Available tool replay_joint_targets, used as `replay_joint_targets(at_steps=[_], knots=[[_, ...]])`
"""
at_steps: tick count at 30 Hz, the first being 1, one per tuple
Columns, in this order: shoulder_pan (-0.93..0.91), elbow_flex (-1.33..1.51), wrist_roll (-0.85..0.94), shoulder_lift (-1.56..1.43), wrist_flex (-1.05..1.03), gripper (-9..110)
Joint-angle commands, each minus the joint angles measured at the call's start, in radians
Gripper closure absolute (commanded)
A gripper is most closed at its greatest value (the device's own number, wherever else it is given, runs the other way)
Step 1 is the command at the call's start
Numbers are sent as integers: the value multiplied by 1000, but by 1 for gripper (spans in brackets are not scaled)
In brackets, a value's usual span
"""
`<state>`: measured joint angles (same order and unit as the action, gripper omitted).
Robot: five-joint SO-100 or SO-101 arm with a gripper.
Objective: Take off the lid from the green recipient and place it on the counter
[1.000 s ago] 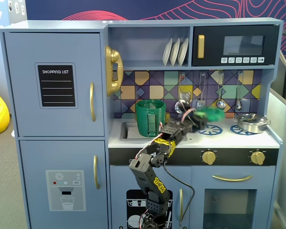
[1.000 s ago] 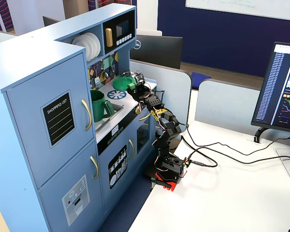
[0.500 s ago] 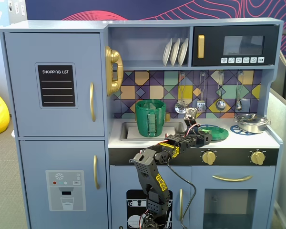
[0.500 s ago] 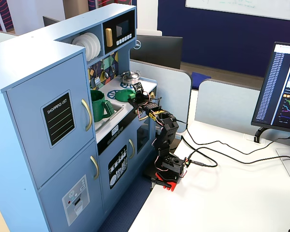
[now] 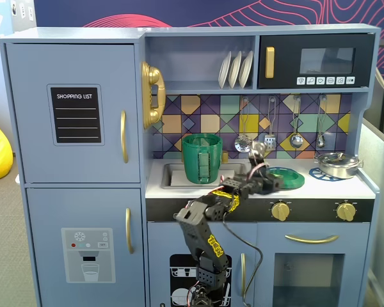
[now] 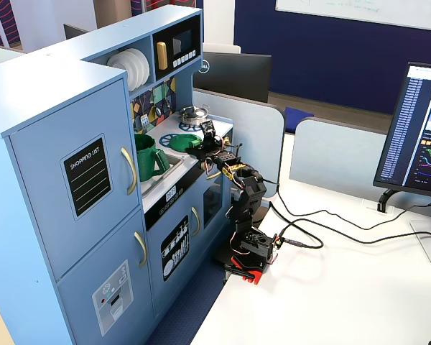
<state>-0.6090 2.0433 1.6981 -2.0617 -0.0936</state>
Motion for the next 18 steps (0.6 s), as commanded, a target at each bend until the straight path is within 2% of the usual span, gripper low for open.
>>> replay_joint_targets(at_steps=[1, 4, 8, 10, 15, 18], knots=[[25, -147, -18, -175, -129, 69], [49, -195, -11, -301, -308, 69], [133, -256, 12, -479, -718, 69], [184, -227, 2, -557, -859, 70], [301, -25, -3, -719, -1048, 70], [391, 101, -35, -792, -1089, 74]])
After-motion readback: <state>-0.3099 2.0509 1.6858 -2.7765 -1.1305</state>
